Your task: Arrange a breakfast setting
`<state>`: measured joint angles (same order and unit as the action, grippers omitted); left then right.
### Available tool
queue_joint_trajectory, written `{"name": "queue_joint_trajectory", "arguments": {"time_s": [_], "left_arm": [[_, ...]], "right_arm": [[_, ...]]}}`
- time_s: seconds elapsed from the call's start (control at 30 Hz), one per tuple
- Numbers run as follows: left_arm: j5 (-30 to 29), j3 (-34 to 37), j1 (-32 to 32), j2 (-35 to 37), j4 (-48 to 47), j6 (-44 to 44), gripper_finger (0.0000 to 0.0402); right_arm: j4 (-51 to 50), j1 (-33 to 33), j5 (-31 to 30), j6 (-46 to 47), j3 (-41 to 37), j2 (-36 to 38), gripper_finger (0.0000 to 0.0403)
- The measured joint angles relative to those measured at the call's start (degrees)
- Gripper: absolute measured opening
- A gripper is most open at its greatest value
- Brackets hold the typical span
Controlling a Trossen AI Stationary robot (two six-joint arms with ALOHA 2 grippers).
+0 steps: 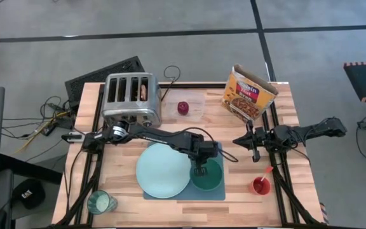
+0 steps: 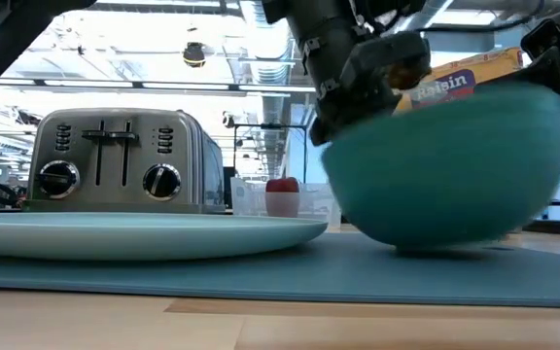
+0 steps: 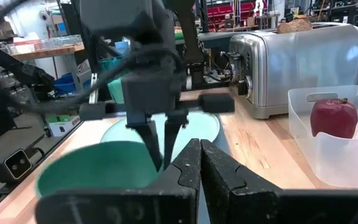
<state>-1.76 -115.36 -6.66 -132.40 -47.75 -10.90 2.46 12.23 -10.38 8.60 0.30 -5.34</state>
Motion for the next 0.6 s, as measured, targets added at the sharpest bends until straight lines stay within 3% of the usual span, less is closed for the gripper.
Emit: {"name": "queue_joint_trajectory", "arguments": {"time_s": [0.2, 0.6], "left_arm": [[-3.42, -0.12, 1.15, 1.00, -0.37, 0.81, 0.0003], [-4.74, -0.14, 5.18, 1.38, -0.81, 2.30, 0.0000]], "right_arm": [[0.02, 0.00, 0.01, 0.00, 0.00, 0.00, 0.0036], [-0.68, 0.00, -0.04, -0.04, 2.25, 0.13, 0.0036]]}}
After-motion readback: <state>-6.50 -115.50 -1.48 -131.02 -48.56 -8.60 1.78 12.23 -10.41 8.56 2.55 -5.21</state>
